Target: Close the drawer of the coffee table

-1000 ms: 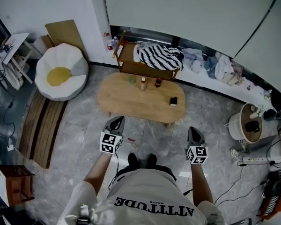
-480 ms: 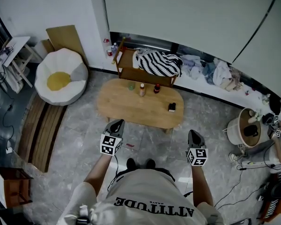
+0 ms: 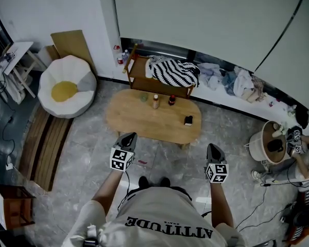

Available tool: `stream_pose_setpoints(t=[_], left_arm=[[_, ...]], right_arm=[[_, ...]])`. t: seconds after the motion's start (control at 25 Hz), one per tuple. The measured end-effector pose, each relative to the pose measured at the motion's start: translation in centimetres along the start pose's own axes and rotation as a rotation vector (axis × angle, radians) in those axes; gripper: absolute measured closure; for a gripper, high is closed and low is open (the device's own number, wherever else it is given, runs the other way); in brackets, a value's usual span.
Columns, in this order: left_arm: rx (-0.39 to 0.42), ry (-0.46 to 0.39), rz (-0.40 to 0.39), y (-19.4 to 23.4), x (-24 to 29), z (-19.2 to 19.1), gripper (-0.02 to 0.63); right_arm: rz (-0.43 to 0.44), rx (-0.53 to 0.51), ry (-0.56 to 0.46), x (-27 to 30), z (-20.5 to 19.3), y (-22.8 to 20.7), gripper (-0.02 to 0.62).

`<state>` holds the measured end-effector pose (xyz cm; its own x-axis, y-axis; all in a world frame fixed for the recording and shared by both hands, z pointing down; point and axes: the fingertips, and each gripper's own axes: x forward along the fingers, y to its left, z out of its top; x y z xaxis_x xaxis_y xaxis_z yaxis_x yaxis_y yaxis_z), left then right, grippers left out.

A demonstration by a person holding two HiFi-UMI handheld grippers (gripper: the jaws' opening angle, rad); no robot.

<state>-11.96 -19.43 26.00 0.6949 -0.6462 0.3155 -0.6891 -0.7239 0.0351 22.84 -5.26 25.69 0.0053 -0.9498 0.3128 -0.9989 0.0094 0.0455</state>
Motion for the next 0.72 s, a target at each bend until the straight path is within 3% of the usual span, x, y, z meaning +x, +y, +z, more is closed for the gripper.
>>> stream_pose_setpoints(t=[0.72], left_arm=[[0.004, -0.004, -0.02, -0.24, 0.42, 0.36, 0.584]], right_arm=[[-0.019, 0.005, 0.0, -0.65, 0.11, -0.18, 0.577]])
